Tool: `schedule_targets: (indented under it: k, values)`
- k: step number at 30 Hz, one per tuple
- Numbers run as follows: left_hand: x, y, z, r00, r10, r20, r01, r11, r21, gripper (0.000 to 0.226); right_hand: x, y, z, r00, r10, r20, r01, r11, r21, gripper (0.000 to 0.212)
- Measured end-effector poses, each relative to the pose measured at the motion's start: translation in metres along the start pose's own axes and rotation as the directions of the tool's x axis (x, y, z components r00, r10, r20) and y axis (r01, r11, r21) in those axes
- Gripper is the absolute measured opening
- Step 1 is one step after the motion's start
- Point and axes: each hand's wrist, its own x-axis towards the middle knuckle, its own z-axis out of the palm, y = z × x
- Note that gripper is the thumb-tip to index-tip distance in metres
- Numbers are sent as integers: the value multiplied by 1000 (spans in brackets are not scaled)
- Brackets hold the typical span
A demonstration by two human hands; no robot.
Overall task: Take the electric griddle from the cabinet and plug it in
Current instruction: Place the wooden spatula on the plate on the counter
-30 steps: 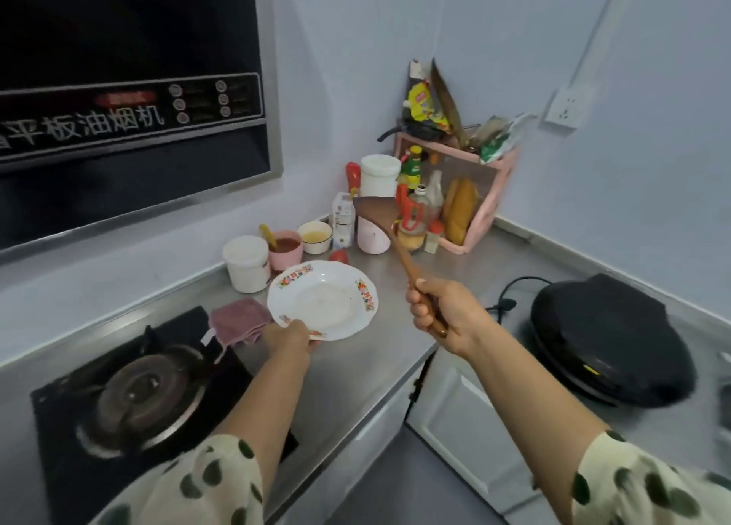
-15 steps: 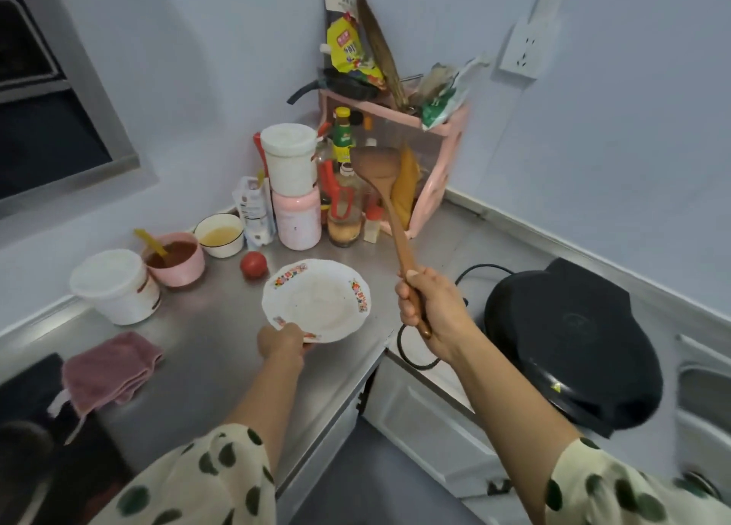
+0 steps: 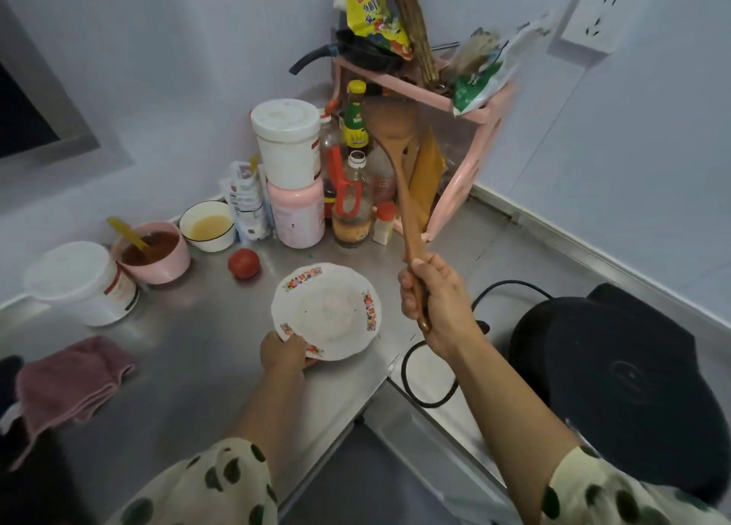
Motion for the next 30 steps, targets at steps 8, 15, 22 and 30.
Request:
schedule_targets:
  k: [8, 15, 22, 30]
  values:
    - [16, -5, 4, 1000, -27, -11, 28, 999, 28, 38, 14, 1, -1, 999, -11, 36, 12, 999, -37, 16]
    - [22, -8, 2, 997, -77, -25, 78, 997, 23, 35, 14, 0, -3, 999, -9, 51, 11, 1000, -28, 18]
    - [17, -4, -4, 997, -74, 36, 74, 997, -1, 34, 10, -6, -2, 999, -12, 41, 14, 999, -50, 14]
    - [-3, 20, -25, 996, 51, -79, -20, 935, 353, 48, -19, -13, 16, 997, -62, 41, 63, 997, -42, 10]
